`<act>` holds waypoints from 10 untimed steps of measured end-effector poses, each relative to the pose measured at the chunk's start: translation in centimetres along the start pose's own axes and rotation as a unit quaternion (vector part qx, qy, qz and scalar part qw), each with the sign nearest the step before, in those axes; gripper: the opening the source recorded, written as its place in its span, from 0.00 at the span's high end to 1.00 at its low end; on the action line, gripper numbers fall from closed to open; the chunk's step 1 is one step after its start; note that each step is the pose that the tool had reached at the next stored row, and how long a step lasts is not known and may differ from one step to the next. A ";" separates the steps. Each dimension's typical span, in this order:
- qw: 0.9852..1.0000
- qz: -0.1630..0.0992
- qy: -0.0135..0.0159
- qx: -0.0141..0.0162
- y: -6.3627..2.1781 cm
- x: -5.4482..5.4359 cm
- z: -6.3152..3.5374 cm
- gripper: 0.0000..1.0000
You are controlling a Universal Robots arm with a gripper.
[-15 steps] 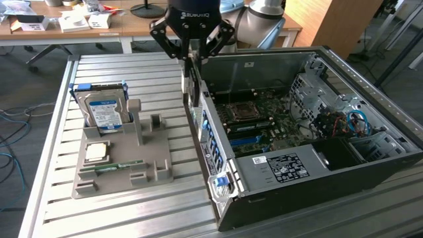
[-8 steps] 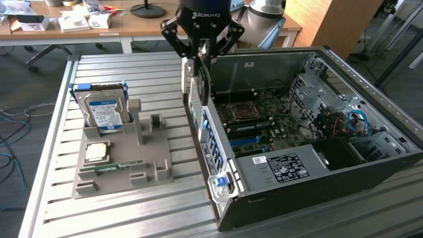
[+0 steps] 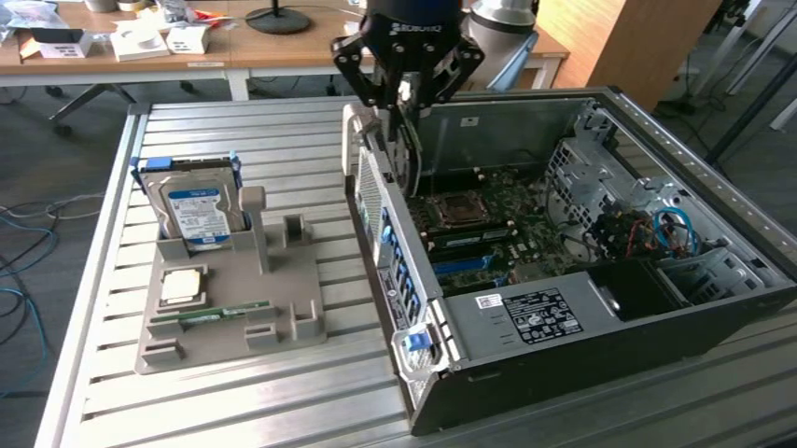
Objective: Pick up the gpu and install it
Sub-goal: 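Pick up the gpu and move the gpu toward the slot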
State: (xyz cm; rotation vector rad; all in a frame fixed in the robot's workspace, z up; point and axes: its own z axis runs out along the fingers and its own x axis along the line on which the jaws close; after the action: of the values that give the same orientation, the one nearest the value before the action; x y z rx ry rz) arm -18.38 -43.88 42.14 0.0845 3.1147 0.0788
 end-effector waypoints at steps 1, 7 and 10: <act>1.000 0.000 0.000 0.000 0.02 -0.3 0.01 0.74; 1.000 0.000 0.000 -0.001 0.11 -2.1 0.04 0.74; 1.000 0.000 0.000 -0.001 0.16 -2.9 0.07 0.74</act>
State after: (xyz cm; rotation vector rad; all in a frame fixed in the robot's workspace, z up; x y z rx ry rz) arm -15.44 -43.88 42.15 0.0848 3.1147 0.0827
